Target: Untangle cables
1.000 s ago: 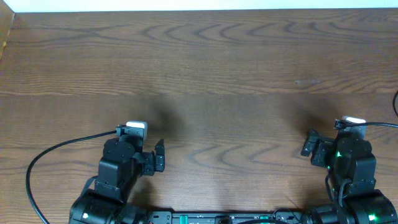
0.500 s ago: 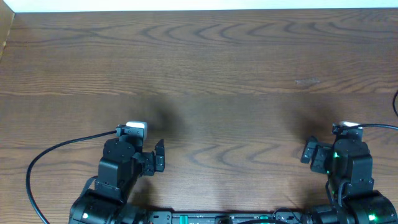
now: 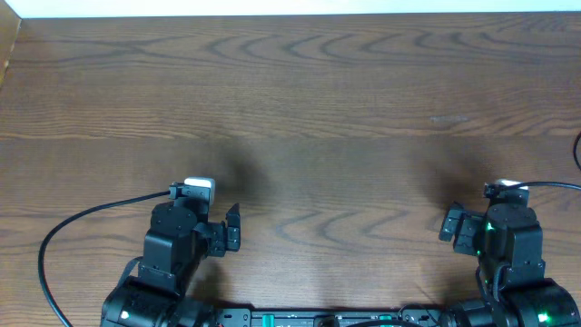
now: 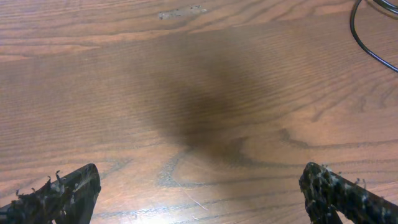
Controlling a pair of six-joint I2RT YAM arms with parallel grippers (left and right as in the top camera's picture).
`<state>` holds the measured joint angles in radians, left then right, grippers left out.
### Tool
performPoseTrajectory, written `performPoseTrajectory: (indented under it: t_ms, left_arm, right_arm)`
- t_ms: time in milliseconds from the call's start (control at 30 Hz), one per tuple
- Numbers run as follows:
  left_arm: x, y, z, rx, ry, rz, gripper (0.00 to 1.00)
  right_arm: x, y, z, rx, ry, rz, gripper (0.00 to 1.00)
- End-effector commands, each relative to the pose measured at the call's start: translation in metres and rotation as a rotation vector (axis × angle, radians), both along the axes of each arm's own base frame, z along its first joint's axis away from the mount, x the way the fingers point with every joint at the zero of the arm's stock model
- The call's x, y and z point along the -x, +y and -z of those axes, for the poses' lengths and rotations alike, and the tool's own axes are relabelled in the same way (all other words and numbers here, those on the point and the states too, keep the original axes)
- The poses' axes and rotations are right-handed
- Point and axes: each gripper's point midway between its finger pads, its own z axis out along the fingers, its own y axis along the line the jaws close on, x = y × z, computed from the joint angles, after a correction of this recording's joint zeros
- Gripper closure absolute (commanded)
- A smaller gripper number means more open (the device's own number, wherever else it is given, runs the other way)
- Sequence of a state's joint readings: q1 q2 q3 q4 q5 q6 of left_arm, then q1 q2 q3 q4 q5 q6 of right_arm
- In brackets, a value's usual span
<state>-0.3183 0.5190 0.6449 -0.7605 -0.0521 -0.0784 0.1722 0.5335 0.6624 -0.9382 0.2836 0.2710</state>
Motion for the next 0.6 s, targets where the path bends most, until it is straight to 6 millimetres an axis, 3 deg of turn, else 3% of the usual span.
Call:
performPoseTrajectory:
  t_ms: [0, 267, 433, 567]
  left_arm:
    - [0.001, 0.002, -0.001, -0.001, -0.003, -0.011, 0.02]
    - [-0.001, 0.013, -0.007, 0.009, -0.034, -0.068, 0.02]
    - [0.007, 0.04, -0.035, 0.046, -0.183, -0.19, 0.02]
    - [0.021, 0.049, -0.058, 0.075, -0.317, -0.222, 0.02]
  right_arm:
    - [0.001, -0.003, 0.001, -0.008, -0.002, 0.024, 0.01]
    - [0.001, -0.003, 0.001, -0.008, -0.002, 0.024, 0.01]
    - [0.001, -0.003, 0.001, -0.008, -0.002, 0.024, 0.01]
    - [0.001, -0.003, 0.001, -0.008, -0.002, 0.024, 0.01]
